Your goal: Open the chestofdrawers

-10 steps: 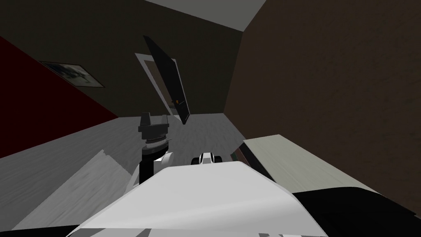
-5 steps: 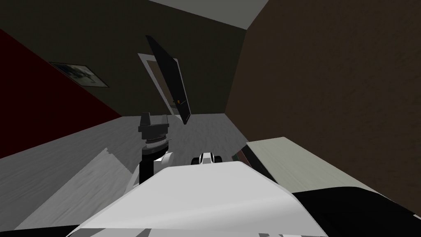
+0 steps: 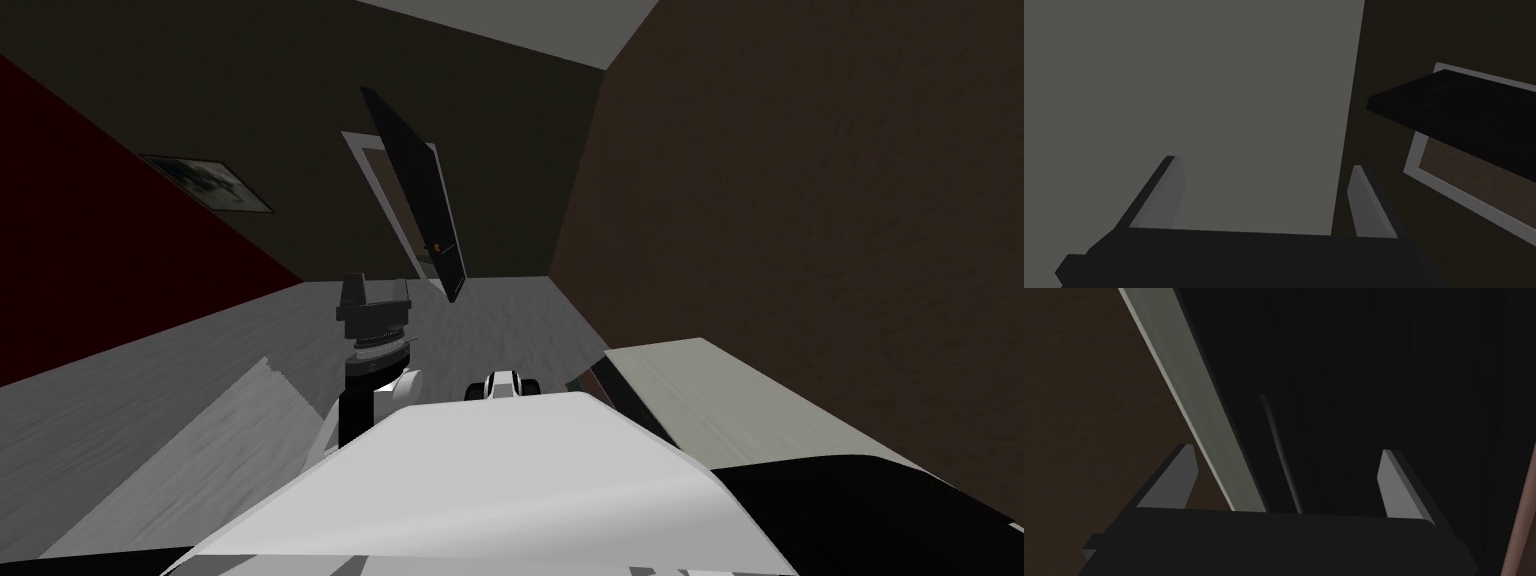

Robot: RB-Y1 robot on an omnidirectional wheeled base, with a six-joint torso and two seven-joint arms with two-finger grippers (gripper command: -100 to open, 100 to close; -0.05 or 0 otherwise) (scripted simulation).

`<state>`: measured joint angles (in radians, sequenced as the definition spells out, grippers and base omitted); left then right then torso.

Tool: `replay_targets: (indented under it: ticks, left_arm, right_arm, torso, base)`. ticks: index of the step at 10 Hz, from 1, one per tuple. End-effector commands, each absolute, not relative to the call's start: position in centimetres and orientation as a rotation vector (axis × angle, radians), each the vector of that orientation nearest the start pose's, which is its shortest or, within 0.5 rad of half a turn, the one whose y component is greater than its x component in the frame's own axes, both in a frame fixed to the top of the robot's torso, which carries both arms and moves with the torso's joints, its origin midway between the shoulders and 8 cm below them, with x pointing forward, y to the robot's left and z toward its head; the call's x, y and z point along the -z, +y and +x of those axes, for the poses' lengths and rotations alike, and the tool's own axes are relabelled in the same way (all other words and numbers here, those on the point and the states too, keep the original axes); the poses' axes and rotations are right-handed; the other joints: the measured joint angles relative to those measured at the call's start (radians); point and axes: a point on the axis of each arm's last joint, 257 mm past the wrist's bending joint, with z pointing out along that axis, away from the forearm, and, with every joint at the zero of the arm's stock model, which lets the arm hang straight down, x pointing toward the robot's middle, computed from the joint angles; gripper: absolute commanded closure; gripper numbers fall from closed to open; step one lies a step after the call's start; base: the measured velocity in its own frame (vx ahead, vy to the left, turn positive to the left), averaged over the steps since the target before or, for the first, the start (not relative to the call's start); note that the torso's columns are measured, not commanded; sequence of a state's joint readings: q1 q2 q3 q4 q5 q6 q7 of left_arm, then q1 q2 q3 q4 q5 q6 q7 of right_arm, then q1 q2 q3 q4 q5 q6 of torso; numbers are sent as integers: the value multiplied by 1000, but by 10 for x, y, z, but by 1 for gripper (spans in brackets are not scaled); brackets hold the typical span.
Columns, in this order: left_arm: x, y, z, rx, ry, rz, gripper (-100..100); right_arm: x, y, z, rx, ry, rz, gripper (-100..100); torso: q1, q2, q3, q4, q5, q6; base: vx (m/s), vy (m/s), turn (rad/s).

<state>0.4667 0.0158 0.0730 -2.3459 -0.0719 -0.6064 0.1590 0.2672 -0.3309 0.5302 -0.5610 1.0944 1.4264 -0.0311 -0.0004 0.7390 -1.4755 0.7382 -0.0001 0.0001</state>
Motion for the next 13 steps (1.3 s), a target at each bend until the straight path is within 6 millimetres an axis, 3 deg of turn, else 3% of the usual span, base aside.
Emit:
replay_targets:
  ticks: [1,3,7,8,11,13]
  left_arm:
    - [-81,276,309,1392,502,-475,0]
    - [-81,276,309,1392,502,-475,0]
    - [-81,276,309,1392,502,-475,0]
    - [-81,276,309,1392,502,-475,0]
    - [-81,276,309,1391,502,-475,0]
    - [-81,276,309,1392,502,-475,0]
  right_arm:
    - [458,-579,2,1969,2150,192,100]
    - [456,-584,-1,1969,2150,191,100]
    - [454,-590,-4,1969,2149,190,100]
    - [448,-606,-6,1981,2145,187,-100]
    - [441,-621,-8,1994,2139,184,-100]
    - [431,-645,-10,2012,2130,180,-100]
  torso:
    - [0,0,0,0,0,0]
    - [8,0,0,0,2,0]
    - [-1,0,0,0,0,0]
    - [-7,1,1,0,-2,0]
    - [-2,-2,-1,-1,-1,0]
    - [2,-1,0,0,1,0]
  base:
    - [0,0,0]
    - [-11,167,-5]
    - [22,171,-5]
    - [23,0,36]
    - [30,-42,26]
    - [25,-40,37]
